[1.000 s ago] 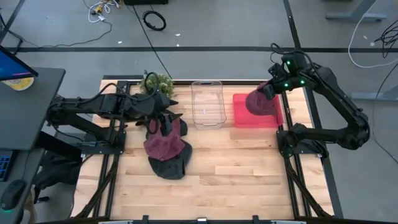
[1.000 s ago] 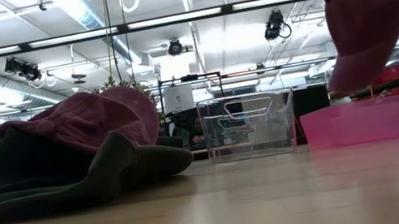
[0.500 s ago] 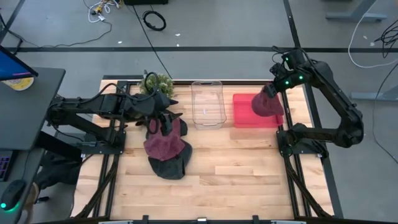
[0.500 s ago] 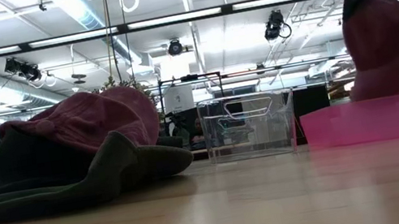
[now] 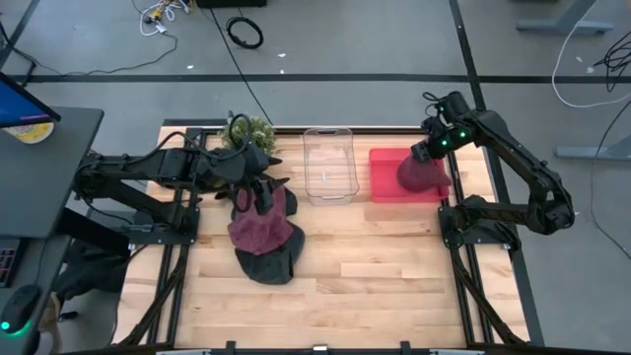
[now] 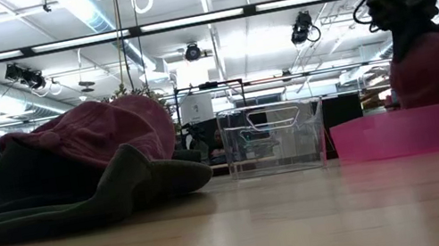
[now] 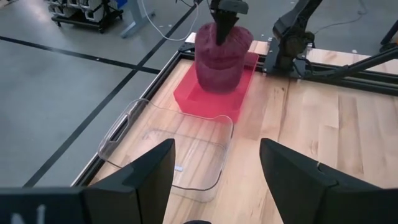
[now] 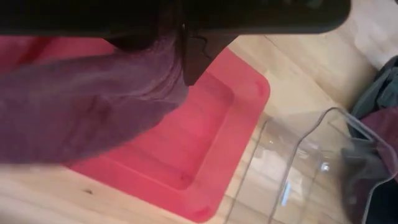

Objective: Pick & Place hat
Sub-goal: Put the bottom red cap into the red bin

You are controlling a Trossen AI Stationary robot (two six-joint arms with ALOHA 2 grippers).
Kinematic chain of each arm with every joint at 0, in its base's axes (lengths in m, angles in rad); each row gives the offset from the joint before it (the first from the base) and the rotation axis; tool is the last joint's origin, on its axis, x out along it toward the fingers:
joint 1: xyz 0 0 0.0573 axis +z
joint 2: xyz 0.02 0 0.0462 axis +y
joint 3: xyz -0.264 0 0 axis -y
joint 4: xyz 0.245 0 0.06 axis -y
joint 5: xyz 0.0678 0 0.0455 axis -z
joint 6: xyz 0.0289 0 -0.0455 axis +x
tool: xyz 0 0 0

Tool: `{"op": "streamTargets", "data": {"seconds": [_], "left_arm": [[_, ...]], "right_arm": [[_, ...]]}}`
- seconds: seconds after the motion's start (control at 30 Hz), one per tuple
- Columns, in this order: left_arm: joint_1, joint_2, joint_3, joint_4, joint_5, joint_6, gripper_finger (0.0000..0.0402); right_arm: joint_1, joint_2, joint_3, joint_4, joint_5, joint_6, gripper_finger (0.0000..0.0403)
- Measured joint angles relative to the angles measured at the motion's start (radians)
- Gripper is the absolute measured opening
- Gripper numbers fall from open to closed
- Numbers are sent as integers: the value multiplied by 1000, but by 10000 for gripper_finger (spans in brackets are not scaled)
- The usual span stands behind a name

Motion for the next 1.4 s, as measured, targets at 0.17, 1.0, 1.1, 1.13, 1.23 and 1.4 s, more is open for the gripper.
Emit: {"op": "streamTargets", "data": {"seconds": [0.17,1.0,1.1,1.13,1.23,1.4], "left_arm": [[8,0,0,0,-2,5,238],[44,-1,0,2,-2,19,238],[44,-1,0,2,-2,19,238],[44,-1,0,2,-2,19,238],[44,-1,0,3,-2,19,238],[44,-1,0,3,-2,19,238]], "right_arm": [[0,-4,-7,76,-64,96,15],[-64,-15,-15,24,32,28,15],[-64,-15,-53,33,27,43,15],[-64,-16,-73,33,27,47,15],[-64,-17,-134,40,29,49,15],[-64,-31,-206,95,112,86,16]]}}
